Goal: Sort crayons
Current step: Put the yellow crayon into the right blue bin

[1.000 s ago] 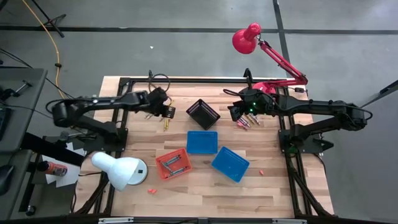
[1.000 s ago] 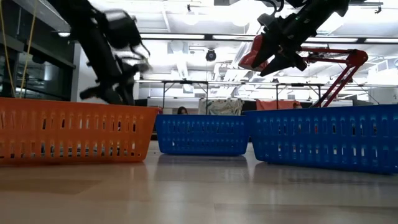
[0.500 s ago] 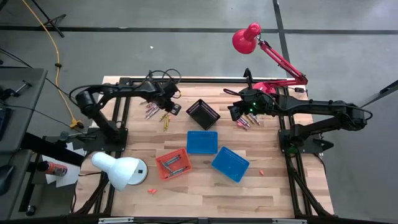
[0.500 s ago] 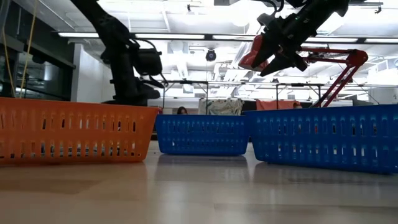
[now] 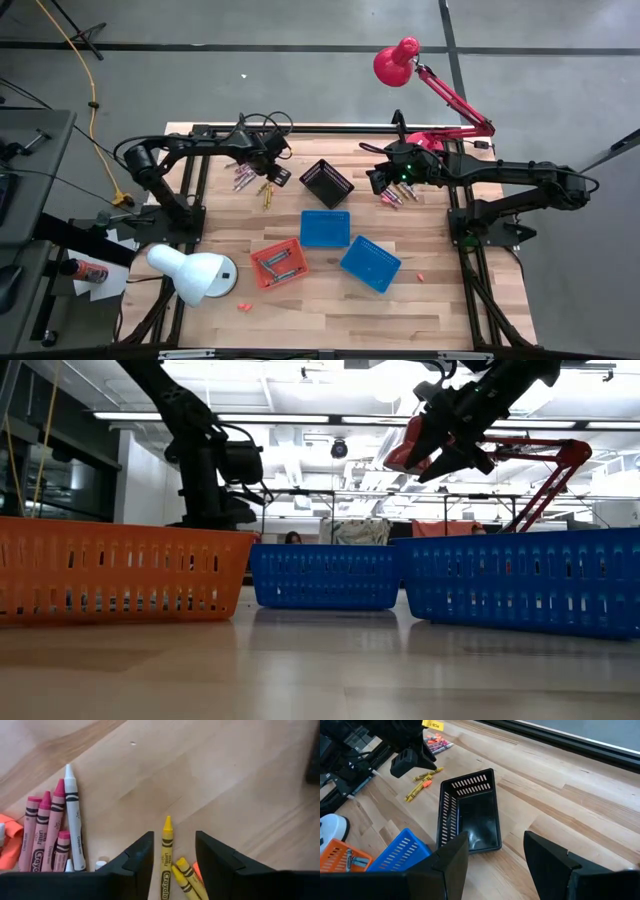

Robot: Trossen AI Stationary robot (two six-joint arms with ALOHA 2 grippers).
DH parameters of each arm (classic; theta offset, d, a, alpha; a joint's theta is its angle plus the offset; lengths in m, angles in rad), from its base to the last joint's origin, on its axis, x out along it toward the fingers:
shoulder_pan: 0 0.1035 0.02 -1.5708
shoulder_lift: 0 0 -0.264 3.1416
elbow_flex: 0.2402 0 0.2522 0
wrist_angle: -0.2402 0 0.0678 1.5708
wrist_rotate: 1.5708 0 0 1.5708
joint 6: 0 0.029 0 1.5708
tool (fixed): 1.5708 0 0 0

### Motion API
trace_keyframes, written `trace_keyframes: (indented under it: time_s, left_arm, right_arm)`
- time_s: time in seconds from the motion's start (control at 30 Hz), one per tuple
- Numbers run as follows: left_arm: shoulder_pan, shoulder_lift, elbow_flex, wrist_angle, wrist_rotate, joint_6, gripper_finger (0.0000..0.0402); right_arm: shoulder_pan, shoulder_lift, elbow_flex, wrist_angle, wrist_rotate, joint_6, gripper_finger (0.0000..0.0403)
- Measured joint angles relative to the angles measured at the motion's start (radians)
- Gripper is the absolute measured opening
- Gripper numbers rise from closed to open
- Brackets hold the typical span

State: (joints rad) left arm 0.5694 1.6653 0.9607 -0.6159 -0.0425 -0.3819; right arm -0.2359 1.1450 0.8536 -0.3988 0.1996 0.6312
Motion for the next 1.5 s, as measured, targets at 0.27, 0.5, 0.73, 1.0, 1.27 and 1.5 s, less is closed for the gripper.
trace_keyframes:
  time_s: [0.27,0.5,0.73,1.0,1.27,1.5]
  left_arm:
    - [0.0,0.047,0.0,0.004,-0.015,0.011,0.0148]
    - [-0.003,0.114,0.004,-0.002,-0.032,0.003,0.0147]
    - [-0.002,0.116,0.002,-0.005,-0.057,0.081,0.0072]
    - [0.005,0.079,-0.003,-0.001,-0.076,0.168,0.0006]
    - [0.006,-0.11,0.061,-0.017,-0.09,0.217,0.0002]
    - [-0.005,-0.335,0.097,0.256,0.038,0.215,0.0001]
  right_arm:
    - [0.0,0.0,0.0,0.0,0.0,-0.001,0.0185]
    - [0.0,0.0,0.0,-0.003,0.0,-0.002,0.0185]
    - [0.0,0.0,0.0,-0.003,0.0,-0.002,0.0185]
    - [0.0,0.0,0.0,-0.003,0.0,-0.002,0.0185]
    - [0.0,0.0,0.0,-0.001,0.0,-0.002,0.0185]
    - [0.0,0.0,0.0,0.0,0.0,0.001,0.0185]
